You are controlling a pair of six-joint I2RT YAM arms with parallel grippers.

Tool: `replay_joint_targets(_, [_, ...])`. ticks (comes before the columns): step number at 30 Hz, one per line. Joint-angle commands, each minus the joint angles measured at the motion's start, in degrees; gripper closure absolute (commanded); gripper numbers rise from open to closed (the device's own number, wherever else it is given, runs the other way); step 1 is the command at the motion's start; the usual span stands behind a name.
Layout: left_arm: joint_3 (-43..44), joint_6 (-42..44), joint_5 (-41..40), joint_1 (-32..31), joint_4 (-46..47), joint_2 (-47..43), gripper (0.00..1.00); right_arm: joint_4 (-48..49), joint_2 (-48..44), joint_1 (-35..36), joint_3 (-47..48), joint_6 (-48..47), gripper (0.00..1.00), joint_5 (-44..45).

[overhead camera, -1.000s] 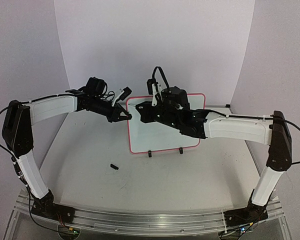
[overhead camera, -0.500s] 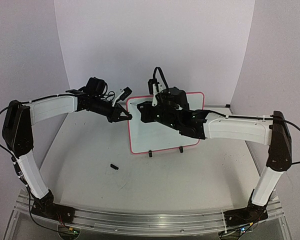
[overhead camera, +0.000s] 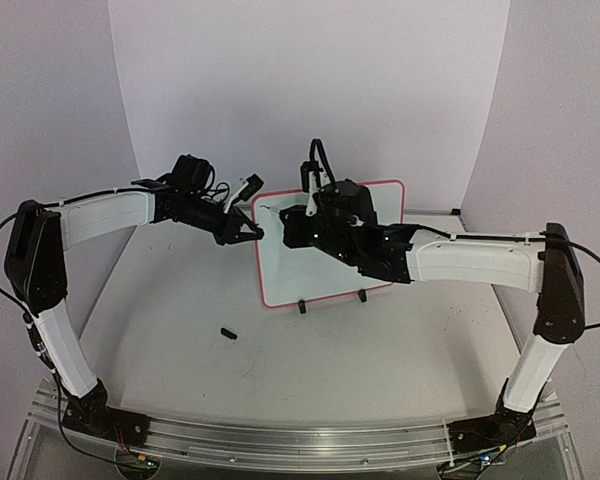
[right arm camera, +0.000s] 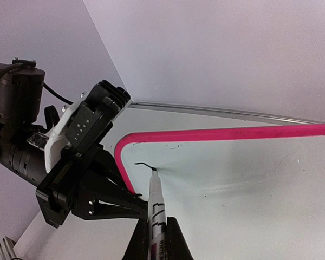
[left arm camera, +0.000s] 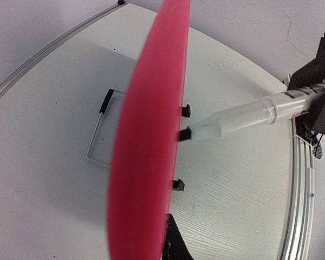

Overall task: Write a sentence on the whiteboard
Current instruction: Write on the whiteboard with the whiteboard marker without the cap.

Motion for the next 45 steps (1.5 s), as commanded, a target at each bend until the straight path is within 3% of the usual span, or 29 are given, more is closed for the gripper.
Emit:
replay_joint_targets(1, [-0.8, 1.8, -3.8, 0.0, -1.5, 0.6, 1.00, 0.6, -2.4, -0.8, -1.4, 0.9, 1.00, 6.0])
replay_joint_targets(7, [-0.7, 1.7, -3.8, 0.1, -1.6, 0.6, 1.00, 2.8, -4.1, -0.7, -3.0, -0.6, 1.00, 2.5])
replay_joint_targets(16, [-0.6, 1.7, -4.2, 0.0, -1.7, 0.5, 1.00, 4.1, -4.8, -0.3, -2.2, -4.3, 1.00, -10.0])
replay_joint_targets(45, [-0.4, 1.8, -4.4, 0.0, -2.0, 0.9, 1.00, 1.4, 0.4, -0.3, 1.4, -1.3, 1.00, -3.8])
